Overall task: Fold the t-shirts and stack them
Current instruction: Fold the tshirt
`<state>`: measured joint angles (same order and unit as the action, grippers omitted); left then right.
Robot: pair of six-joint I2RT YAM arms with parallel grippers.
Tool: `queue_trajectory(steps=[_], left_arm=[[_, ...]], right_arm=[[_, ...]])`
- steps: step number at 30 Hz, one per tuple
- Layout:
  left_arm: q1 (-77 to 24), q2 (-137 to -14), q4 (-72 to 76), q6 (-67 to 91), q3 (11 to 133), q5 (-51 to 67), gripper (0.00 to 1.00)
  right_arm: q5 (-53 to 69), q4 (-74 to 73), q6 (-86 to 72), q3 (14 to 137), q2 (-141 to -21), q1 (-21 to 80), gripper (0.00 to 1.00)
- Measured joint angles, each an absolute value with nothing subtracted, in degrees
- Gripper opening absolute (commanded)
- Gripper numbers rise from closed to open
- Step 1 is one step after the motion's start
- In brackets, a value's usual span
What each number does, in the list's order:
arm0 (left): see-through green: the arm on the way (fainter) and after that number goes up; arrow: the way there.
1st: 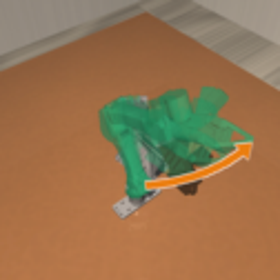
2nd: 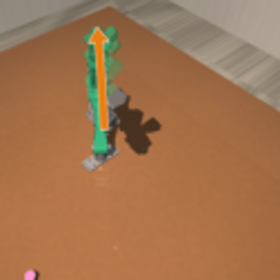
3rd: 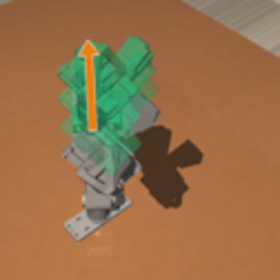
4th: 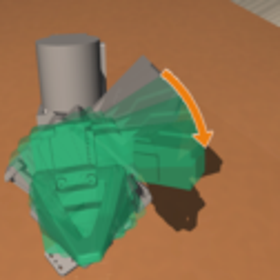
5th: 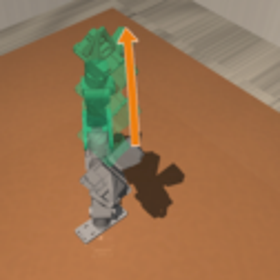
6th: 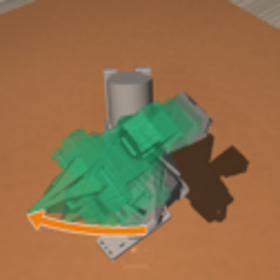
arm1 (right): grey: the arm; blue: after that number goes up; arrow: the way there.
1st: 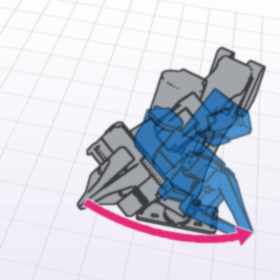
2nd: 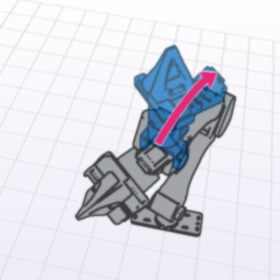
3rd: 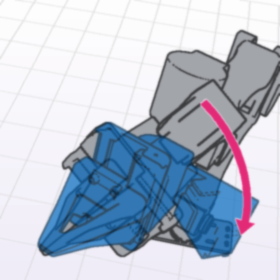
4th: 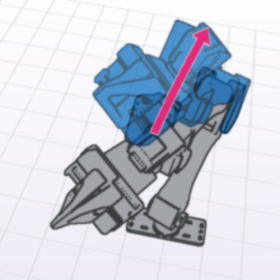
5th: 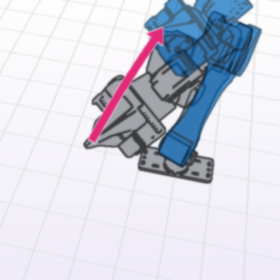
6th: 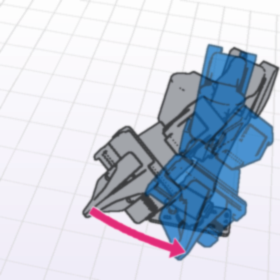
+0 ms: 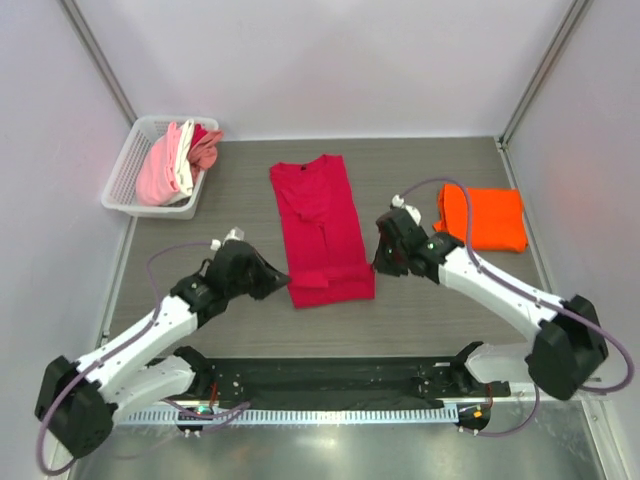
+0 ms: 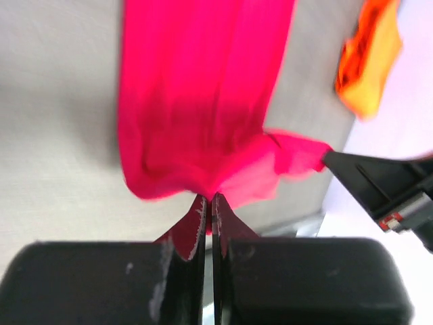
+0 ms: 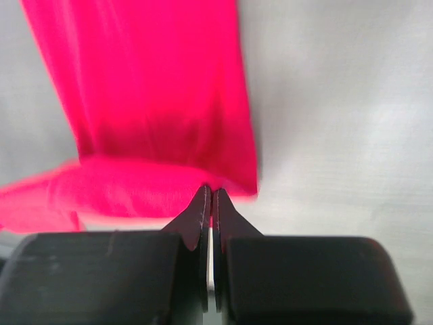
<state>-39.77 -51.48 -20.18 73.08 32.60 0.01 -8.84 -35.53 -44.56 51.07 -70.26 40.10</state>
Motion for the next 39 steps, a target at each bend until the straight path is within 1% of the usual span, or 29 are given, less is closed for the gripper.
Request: queue_trajectory(steps=[4,7,9,17,25,26,27,28,29,31,34,36,37,38,39], left_arm=[[-31.46,-62.94,-19.18,69.17,38.41,3.81,0.00],[-27.75,-72.58,-18.37,66.52,44.23,5.93,0.00],[-25.54,-76.90,-17.82,65.36,47.11,6.72,0.00],[-20.73,-91.02,-16.10,62.02,58.17,8.25,0.00],[-17.78,-100.57,-15.49,60.51,65.41,10.55,0.01],[-17.28,-101.34,-15.14,60.36,66.08,10.59,0.09],[-16.86,-101.97,-14.85,59.90,66.61,10.59,0.29],[-16.51,-102.48,-14.79,59.40,67.20,10.61,0.78],[-16.21,-103.20,-14.57,58.89,67.96,10.66,0.87],[-15.90,-104.40,-14.61,58.26,69.58,10.76,0.94],[-15.79,-104.71,-14.48,57.39,70.19,10.79,0.96],[-16.27,-103.33,-14.35,56.45,68.49,10.41,0.95],[-16.58,-102.06,-14.41,56.27,67.11,10.22,0.92],[-17.19,-99.68,-14.33,56.07,64.60,9.96,0.91],[-17.65,-97.73,-14.44,55.94,62.76,9.74,0.89]], right_arm=[[-7.20,-32.82,-40.75,60.25,-80.82,33.76,0.01],[-6.13,-31.44,-38.61,67.94,-88.25,31.75,0.01],[-5.06,-31.05,-37.45,72.51,-92.53,30.57,0.01],[1.10,-29.58,-35.11,86.50,-108.84,24.95,0.01],[5.76,-30.00,-34.02,95.48,-119.37,21.93,0.01],[6.42,-30.02,-33.89,97.19,-120.68,21.58,0.10],[6.74,-30.04,-33.85,98.13,-121.40,21.43,0.30],[7.07,-30.00,-33.85,99.42,-122.28,21.19,0.48],[7.16,-29.80,-33.78,100.53,-123.02,21.06,0.64],[6.83,-29.23,-33.30,101.21,-123.46,20.86,0.68],[6.72,-27.88,-32.97,99.02,-122.34,20.82,0.67],[6.63,-26.24,-32.86,92.66,-118.76,20.67,0.62],[6.72,-26.02,-32.84,88.75,-116.27,20.64,0.61],[6.83,-25.71,-32.82,84.64,-113.43,20.62,0.55],[6.98,-25.10,-32.73,80.20,-110.28,20.62,0.52]])
